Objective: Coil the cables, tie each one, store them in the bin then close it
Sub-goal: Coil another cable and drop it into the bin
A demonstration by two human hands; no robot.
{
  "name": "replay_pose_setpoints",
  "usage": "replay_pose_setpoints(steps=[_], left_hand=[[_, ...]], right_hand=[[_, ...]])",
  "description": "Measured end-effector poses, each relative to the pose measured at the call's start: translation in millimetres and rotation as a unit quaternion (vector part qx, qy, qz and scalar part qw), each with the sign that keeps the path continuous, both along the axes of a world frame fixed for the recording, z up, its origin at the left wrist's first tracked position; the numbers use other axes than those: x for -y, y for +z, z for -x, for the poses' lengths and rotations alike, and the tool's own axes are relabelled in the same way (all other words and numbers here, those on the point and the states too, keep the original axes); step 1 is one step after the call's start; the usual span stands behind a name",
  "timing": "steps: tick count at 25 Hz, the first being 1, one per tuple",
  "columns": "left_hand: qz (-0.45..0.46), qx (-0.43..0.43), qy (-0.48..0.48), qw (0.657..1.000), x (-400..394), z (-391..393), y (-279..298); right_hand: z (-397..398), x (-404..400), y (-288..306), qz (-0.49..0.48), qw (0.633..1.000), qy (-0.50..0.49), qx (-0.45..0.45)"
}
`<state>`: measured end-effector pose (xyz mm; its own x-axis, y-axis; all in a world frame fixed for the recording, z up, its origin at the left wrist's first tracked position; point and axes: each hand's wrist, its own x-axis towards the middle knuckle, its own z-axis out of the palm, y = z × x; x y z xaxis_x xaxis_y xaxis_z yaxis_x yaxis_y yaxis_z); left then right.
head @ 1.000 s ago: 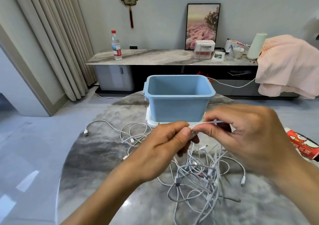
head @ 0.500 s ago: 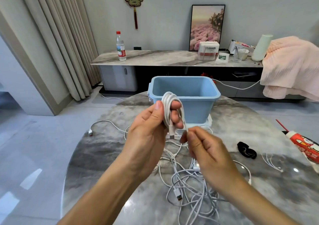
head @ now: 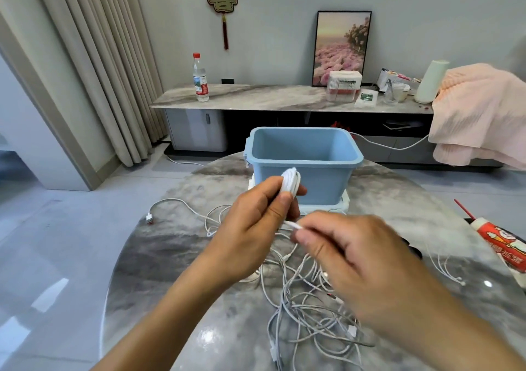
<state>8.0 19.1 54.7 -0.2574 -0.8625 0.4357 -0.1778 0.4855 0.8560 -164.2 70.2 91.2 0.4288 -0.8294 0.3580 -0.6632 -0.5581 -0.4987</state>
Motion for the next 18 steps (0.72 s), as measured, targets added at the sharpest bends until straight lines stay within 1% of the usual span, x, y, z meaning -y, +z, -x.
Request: replay_pose_setpoints(steps=[2, 3, 5, 8, 10, 13, 15, 16, 18], left_hand=[[-0.045, 0.000, -0.060, 0.997, -4, 4, 1], [-0.068, -0.009, -0.090, 0.994, -6, 7, 1], [-0.108, -0.050, -0.143, 0.983, -11, 12, 1], [-0.162, -0.150, -0.198, 0.955, -14, 19, 5], [-0.190, -0.210, -0.192, 0.940, -16, 23, 7], [-0.241, -0.300, -0.166, 0.908, -18, 25, 10], [-0.268, -0.358, -0.166, 0.879, -19, 22, 12], [-0.276, -0.379, -0.165, 0.868, -18, 20, 12], [-0.284, -0.394, -0.157, 0.860, -18, 17, 12]], right_hand=[[14, 7, 12, 0.083, 0.996, -0.010, -0.032], [19, 11, 14, 0.106, 0.994, 0.001, -0.024], [28, 22, 13, 0.119, 0.992, 0.018, 0.048], [37, 39, 3, 0.094, 0.980, -0.041, 0.168], [32, 41, -8, 0.072, 0.970, -0.064, 0.225], [14, 35, -24, 0.033, 0.969, -0.076, 0.234], [5, 29, -28, -0.020, 0.968, -0.077, 0.238], [4, 27, -27, -0.052, 0.965, -0.073, 0.247], [5, 25, -24, -0.119, 0.954, -0.069, 0.268]])
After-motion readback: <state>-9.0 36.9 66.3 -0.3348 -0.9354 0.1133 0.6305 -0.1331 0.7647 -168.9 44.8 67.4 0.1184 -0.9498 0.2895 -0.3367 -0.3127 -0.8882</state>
